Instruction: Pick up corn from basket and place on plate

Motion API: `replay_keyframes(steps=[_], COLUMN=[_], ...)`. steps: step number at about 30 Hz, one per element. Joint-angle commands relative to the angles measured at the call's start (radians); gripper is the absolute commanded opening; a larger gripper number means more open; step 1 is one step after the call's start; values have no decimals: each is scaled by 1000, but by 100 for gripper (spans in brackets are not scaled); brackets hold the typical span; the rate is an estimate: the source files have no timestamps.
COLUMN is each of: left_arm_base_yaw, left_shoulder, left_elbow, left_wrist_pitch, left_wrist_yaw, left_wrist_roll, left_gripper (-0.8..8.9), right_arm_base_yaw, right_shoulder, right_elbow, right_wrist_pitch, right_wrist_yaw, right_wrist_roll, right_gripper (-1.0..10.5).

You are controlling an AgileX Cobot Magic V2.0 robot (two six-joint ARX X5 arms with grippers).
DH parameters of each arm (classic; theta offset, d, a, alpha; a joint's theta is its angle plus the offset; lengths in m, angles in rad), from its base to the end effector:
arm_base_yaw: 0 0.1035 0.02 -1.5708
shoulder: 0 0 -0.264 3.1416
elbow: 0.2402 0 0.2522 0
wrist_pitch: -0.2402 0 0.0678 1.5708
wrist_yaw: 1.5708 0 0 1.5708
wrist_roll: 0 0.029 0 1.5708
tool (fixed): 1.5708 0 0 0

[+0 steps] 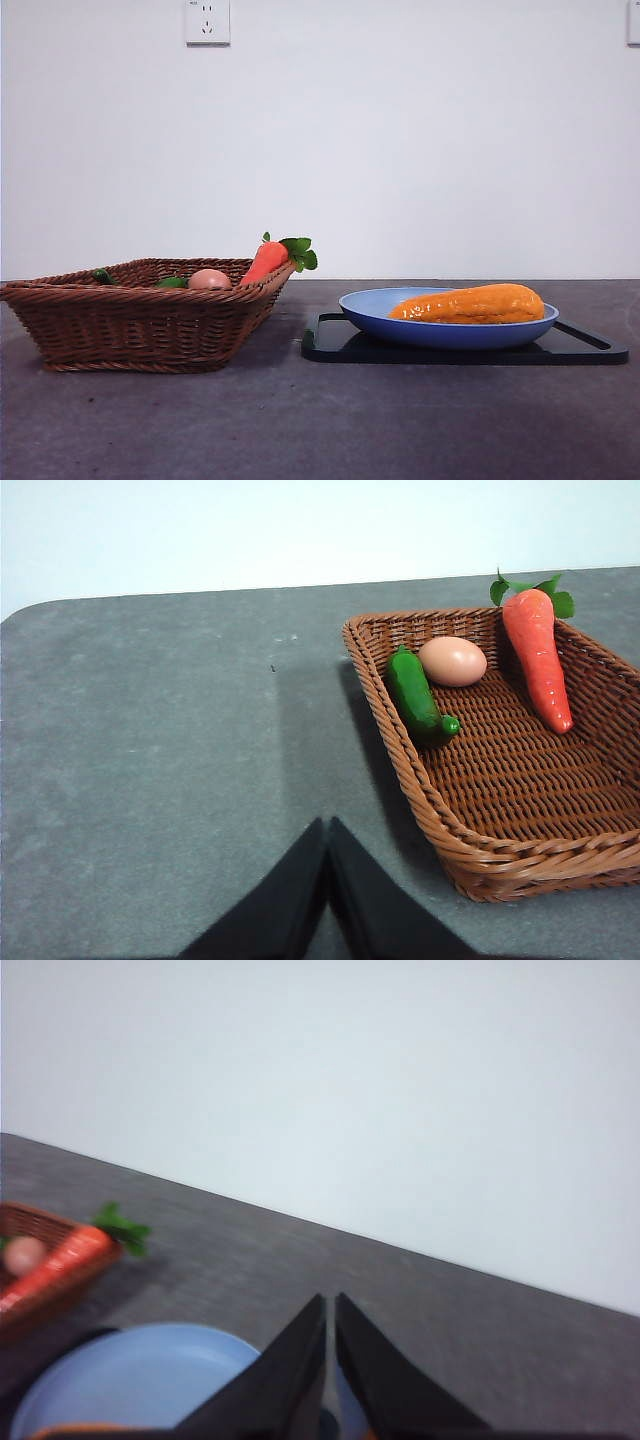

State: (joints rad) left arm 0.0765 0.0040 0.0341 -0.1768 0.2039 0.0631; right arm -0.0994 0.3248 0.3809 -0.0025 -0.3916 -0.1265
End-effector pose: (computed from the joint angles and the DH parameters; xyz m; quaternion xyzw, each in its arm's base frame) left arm 0.0944 0.0013 0.1578 0.0212 0.0705 -0.0657 0.9951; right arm 0.1061 0.0005 0.2665 -0.0690 -0.0351 0.1436 0.9866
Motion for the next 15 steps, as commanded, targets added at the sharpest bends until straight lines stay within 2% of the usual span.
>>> replay_keyframes(steps=[1,8,15], left_arm_base_yaw=[3,3,3], left_shoulder=[-1,-1,-1], left_elbow=[-23,-23,-23], left_wrist_pitch=[-17,-16,-17], left_wrist_yaw=[-2,-2,-2], left_wrist_roll=[-4,-4,-4], left_gripper=[4,4,4], right_arm_base_yaw=[-1,0,0], right_shoulder=[-73,-227,-291], right_elbow=[-81,-238,-317], right_wrist_pitch=[17,17,16], right_wrist_yaw=[29,34,34], right_wrist_roll=[10,12,15], right_gripper=[2,2,2])
